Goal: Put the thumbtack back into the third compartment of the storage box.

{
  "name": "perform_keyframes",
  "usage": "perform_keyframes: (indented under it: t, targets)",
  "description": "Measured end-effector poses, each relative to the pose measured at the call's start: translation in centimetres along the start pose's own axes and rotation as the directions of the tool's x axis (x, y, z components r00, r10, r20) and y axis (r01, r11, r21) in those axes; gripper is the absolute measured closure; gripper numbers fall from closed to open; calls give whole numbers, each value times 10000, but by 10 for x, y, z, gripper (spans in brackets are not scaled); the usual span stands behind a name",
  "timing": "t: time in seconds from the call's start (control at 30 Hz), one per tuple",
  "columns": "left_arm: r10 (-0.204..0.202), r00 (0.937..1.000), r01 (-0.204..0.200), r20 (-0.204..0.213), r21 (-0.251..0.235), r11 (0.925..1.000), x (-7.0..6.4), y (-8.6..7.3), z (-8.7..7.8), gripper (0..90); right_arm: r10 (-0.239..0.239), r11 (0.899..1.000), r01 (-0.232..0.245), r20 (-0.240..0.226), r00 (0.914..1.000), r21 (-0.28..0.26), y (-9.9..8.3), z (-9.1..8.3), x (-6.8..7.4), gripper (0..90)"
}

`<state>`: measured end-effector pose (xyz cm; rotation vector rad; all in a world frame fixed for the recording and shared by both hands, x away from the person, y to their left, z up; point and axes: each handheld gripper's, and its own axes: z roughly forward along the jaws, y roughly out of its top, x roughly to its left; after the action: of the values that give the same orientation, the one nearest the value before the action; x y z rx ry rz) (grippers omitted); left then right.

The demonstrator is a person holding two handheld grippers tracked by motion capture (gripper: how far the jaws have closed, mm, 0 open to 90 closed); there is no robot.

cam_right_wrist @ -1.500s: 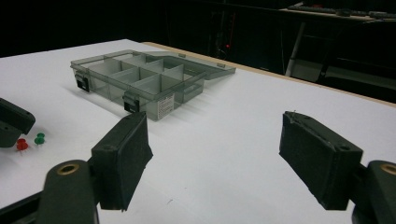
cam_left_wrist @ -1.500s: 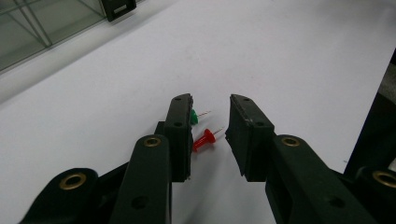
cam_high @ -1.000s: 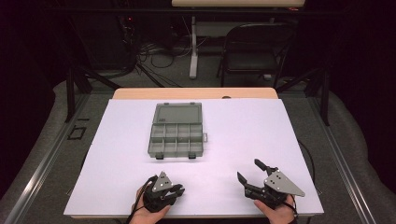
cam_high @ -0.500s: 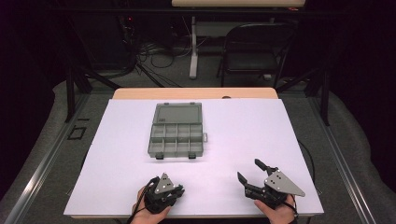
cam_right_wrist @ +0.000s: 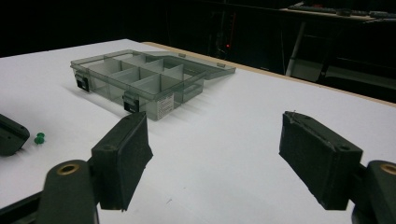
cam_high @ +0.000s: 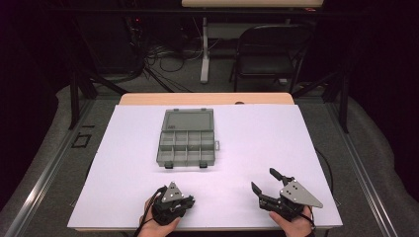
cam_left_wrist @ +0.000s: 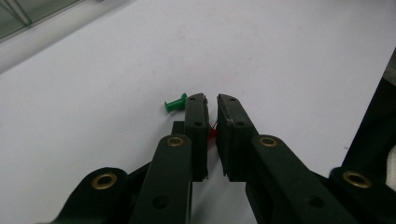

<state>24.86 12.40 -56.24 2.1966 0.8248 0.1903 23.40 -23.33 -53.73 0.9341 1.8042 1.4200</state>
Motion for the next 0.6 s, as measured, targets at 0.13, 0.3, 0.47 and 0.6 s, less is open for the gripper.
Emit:
perform_keyframes:
  t: [0.13, 0.3, 0.47, 0.6]
  targets:
    - [-20, 10000, 20, -10, 4, 10000, 0, 0, 0, 830, 4, 10000, -4, -3, 10000, 10, 0, 0, 0, 235]
    - [-162, 9999, 161, -45, -259, 9995, 3, 2, -6, 830, -30, 10000, 30, 8, 10000, 3, 0, 0, -1, 235]
    - [-319, 9994, 312, -116, -554, 9980, 7, 4, -14, 830, -21, 10000, 21, 14, 10000, 10, 0, 0, 0, 236]
    - [-411, 9990, 397, -174, -711, 9967, 11, 5, -18, 830, -3, 10000, 3, 13, 10000, 25, 0, 0, 0, 236]
